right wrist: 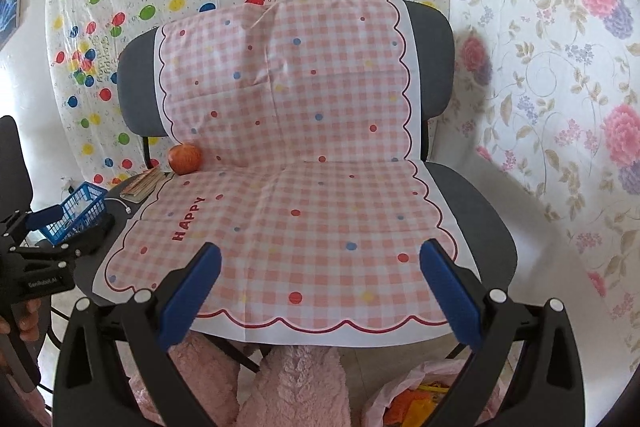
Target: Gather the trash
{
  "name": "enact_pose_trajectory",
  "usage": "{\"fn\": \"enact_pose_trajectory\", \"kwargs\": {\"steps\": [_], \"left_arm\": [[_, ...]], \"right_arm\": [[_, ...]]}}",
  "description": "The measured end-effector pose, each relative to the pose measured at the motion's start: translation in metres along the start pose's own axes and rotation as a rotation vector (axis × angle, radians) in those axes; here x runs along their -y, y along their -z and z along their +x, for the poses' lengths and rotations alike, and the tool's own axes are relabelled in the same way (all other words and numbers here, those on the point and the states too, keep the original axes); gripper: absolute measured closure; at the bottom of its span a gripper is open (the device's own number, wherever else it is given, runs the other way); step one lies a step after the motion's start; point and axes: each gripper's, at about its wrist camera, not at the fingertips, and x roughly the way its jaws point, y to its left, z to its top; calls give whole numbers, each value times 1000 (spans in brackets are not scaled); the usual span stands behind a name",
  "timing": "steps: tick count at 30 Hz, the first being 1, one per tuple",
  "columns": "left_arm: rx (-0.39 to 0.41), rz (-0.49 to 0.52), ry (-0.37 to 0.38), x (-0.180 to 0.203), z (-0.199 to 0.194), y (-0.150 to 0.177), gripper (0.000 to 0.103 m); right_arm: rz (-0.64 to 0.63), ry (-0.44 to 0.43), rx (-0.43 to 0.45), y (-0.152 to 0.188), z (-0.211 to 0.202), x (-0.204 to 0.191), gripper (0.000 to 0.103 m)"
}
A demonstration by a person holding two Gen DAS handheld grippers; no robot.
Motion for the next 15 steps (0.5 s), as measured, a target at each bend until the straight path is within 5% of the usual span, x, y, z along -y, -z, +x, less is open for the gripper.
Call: {"fn": "enact_pose_trajectory", "kwargs": {"steps": [15], "left_arm": [[-12, -6, -6, -2, 5, 1, 6]], "right_arm": [[4, -4, -21, 5, 6, 3, 6]]}}
